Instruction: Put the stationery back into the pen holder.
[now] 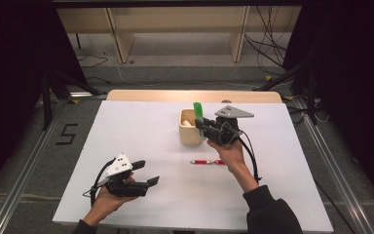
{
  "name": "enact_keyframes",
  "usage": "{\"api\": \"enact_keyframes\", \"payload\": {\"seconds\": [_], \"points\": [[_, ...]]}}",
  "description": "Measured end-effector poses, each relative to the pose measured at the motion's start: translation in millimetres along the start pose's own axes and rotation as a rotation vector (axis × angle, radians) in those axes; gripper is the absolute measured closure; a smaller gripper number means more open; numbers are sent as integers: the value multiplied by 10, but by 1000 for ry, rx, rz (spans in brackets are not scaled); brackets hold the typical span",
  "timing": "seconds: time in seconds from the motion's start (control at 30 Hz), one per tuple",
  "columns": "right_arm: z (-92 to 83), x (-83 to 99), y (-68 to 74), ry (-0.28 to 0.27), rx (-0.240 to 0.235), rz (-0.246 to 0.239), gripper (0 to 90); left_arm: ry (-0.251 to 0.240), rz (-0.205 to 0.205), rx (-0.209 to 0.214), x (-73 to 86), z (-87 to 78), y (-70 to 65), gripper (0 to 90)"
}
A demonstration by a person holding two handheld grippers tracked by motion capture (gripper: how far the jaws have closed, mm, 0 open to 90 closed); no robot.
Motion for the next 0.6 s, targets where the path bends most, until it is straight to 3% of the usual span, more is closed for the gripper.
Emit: {"api": "enact_keyframes", "payload": {"seconds": [0.6], "points": [[217, -288, -108, -19, 25, 47, 771, -17, -19, -6, 31, 7, 32, 218]]}}
Point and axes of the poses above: each handheld gripper's, and its own axes: z roughly forward along the jaws, x roughly out of its underside, y roughly to its left, the point moved 3 cm from there along z, roughly forward along the jaws, and after that the axes turned 13 degrees about y, right-handed, at the moved point
